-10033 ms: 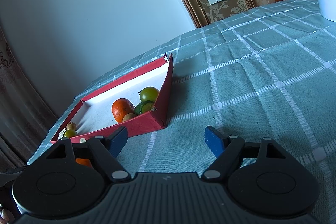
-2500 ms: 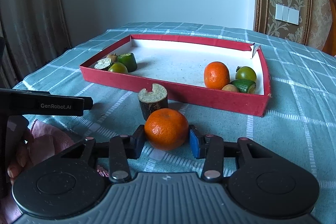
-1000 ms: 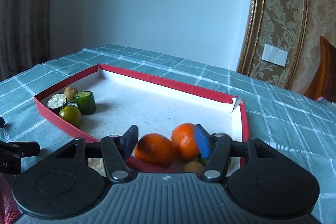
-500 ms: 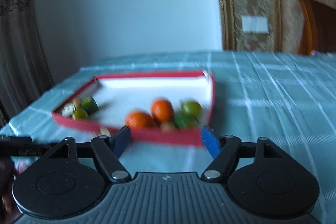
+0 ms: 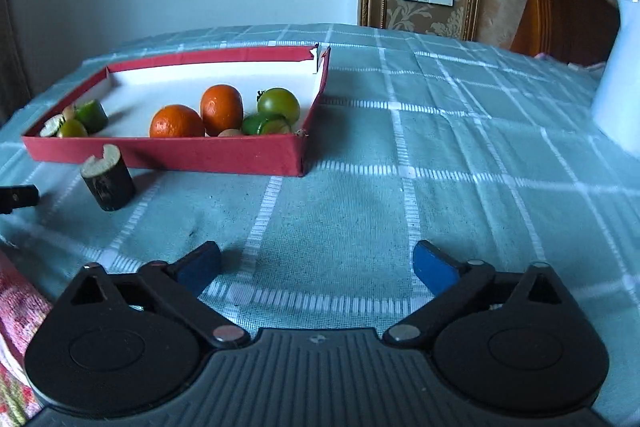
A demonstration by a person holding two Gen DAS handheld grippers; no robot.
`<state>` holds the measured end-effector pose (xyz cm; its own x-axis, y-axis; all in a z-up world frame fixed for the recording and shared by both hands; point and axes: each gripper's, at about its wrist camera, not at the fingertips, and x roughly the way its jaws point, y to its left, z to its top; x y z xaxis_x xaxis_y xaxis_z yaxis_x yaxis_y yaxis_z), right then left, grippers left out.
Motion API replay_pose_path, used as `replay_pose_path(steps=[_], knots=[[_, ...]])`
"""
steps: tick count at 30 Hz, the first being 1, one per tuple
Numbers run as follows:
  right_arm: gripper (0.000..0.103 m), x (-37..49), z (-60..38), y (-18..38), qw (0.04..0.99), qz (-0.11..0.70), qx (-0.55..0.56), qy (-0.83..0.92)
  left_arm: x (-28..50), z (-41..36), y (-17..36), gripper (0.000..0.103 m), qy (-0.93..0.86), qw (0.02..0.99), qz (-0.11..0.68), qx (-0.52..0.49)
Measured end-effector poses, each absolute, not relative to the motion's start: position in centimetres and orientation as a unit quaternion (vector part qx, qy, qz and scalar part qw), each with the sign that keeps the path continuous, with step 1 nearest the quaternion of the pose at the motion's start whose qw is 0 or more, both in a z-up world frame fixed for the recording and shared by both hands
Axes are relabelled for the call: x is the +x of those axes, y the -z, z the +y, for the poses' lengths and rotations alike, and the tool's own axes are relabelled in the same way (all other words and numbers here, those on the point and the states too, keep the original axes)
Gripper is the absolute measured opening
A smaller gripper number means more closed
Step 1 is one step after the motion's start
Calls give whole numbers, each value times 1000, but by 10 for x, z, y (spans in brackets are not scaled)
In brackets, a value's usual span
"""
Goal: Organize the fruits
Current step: 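Open the right tool to release the tangerine and withdraw, then move the open left tool to the dark eggplant slice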
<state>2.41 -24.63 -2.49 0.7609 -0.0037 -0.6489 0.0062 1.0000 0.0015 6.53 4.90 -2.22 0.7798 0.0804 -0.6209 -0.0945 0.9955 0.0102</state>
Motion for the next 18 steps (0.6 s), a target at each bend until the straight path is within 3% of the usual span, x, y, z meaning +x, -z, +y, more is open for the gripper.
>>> replay_pose_path(steps=[12, 18], knots=[[103, 23, -249, 26, 938, 345, 8, -1, 20, -27, -18, 103, 32, 973, 216, 70], [103, 23, -252, 25, 939, 343, 17, -6, 28, -64, -6, 103, 54, 966, 231, 103]])
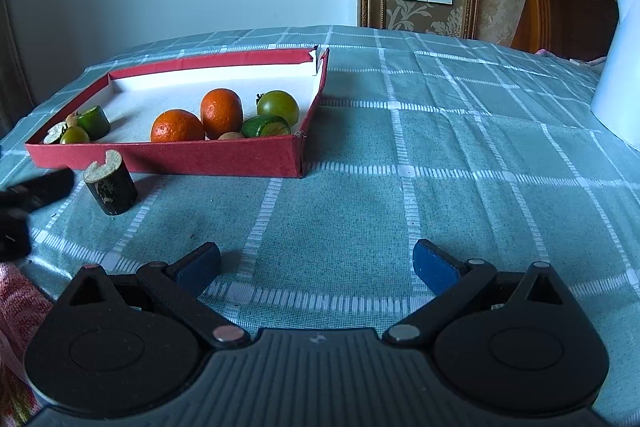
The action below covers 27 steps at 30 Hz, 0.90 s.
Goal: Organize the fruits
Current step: 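Move the open left tool to the dark eggplant slice, then close the left tool on the eggplant slice and lift it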
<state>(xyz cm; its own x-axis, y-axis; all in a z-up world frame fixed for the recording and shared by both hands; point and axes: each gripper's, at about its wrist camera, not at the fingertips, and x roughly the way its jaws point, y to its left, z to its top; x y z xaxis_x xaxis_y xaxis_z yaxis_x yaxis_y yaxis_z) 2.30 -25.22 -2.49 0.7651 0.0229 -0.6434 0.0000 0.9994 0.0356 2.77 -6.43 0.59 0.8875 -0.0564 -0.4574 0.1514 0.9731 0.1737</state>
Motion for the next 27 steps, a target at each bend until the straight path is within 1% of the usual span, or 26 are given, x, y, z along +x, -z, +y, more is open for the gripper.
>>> replay_pose_path(steps=[4, 12, 15, 19, 23, 25, 26, 27], knots=[[103, 22, -254, 25, 940, 341, 22, -9, 38, -69, 2, 103, 55, 962, 250, 93], [103, 21, -257, 24, 941, 337, 31, -12, 57, -78, 6, 102, 62, 959, 262, 88], [103, 21, -258, 24, 941, 336, 34, -13, 65, -79, 10, 100, 63, 956, 272, 84], [103, 21, -258, 24, 941, 335, 37, -14, 75, -77, 18, 85, 66, 950, 296, 73], [103, 20, -259, 24, 942, 334, 41, -15, 78, -73, 19, 77, 68, 949, 303, 58], [103, 20, -259, 24, 942, 334, 41, -15, 77, -72, 20, 63, 76, 949, 303, 54], [103, 20, -259, 24, 942, 334, 41, -15, 76, -73, 20, 59, 81, 949, 301, 52], [103, 20, -259, 24, 942, 334, 40, -15, 75, -74, 19, 50, 87, 949, 299, 54]])
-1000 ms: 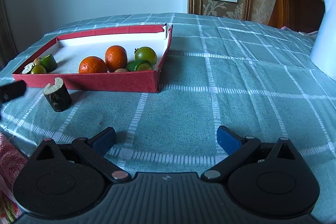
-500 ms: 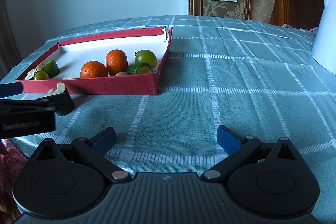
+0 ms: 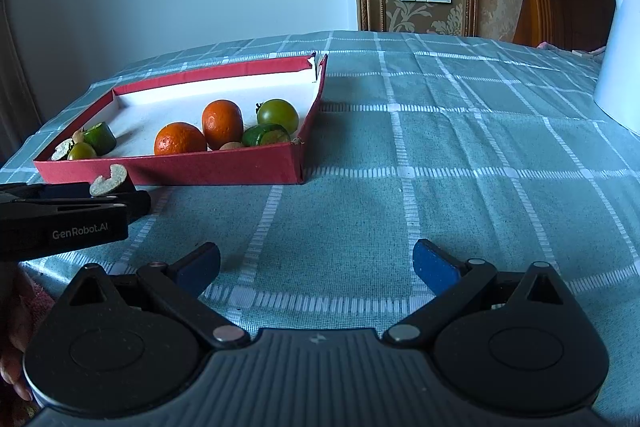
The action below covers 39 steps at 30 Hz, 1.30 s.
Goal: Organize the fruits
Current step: 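Close the left tool on the eggplant slice and lift it, then carry the eggplant slice into the red tray and lower it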
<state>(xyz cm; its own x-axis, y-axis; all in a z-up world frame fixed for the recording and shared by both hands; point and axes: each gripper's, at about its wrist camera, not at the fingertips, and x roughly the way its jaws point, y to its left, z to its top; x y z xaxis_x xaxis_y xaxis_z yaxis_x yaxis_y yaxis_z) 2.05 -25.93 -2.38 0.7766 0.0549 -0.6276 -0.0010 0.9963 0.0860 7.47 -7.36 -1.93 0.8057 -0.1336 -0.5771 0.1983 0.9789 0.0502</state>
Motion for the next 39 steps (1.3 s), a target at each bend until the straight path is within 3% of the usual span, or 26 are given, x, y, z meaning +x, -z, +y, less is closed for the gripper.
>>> replay_pose_path(steps=[3, 14, 22, 39], knots=[[103, 20, -259, 24, 942, 334, 41, -15, 71, -79, 18, 31, 97, 948, 296, 63], [103, 20, -260, 24, 942, 333, 41, -15, 58, -57, -17, 31, 86, 962, 256, 46], [103, 20, -260, 24, 942, 333, 42, -15, 92, -40, -47, 31, 62, 969, 240, 19], [103, 20, -260, 23, 942, 333, 41, -15, 153, -36, -3, 31, 36, 950, 310, -5]])
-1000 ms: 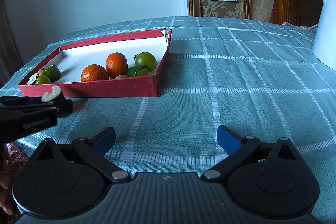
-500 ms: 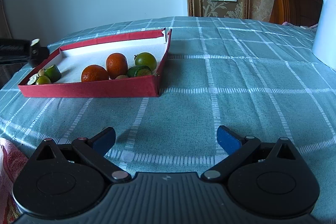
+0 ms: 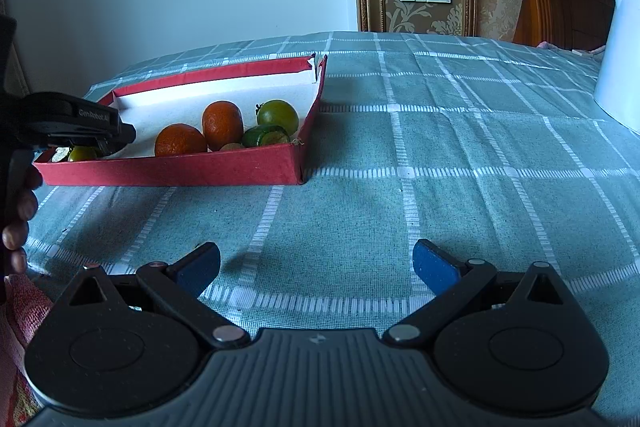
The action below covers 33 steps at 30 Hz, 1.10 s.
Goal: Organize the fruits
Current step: 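Carry the eggplant slice into the red tray and lower it, then open the left tool to release the eggplant slice, then lift the left tool away from the tray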
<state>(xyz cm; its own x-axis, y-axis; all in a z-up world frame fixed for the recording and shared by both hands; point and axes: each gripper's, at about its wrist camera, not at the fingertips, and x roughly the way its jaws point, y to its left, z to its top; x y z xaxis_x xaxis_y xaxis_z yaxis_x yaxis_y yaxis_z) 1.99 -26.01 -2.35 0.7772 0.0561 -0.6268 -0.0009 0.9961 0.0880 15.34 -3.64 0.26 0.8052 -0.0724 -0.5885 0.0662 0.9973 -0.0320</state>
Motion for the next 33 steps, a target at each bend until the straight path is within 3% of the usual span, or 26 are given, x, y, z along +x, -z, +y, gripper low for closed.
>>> replay_pose_path(steps=[9, 11, 13, 16, 33], knots=[[103, 20, -260, 23, 942, 333, 42, -15, 148, -48, 1, 55, 46, 954, 297, 13], [103, 20, -260, 23, 942, 333, 42, -15, 143, -52, -1, 65, 47, 955, 291, 19], [103, 20, -260, 23, 942, 334, 41, -15, 133, -57, -5, 85, 42, 959, 278, 26], [103, 20, -260, 23, 942, 334, 41, -15, 111, -64, -15, 100, 34, 969, 240, 39], [103, 18, -262, 22, 943, 328, 51, -20, 8, -52, -43, 103, 4, 979, 204, 6]])
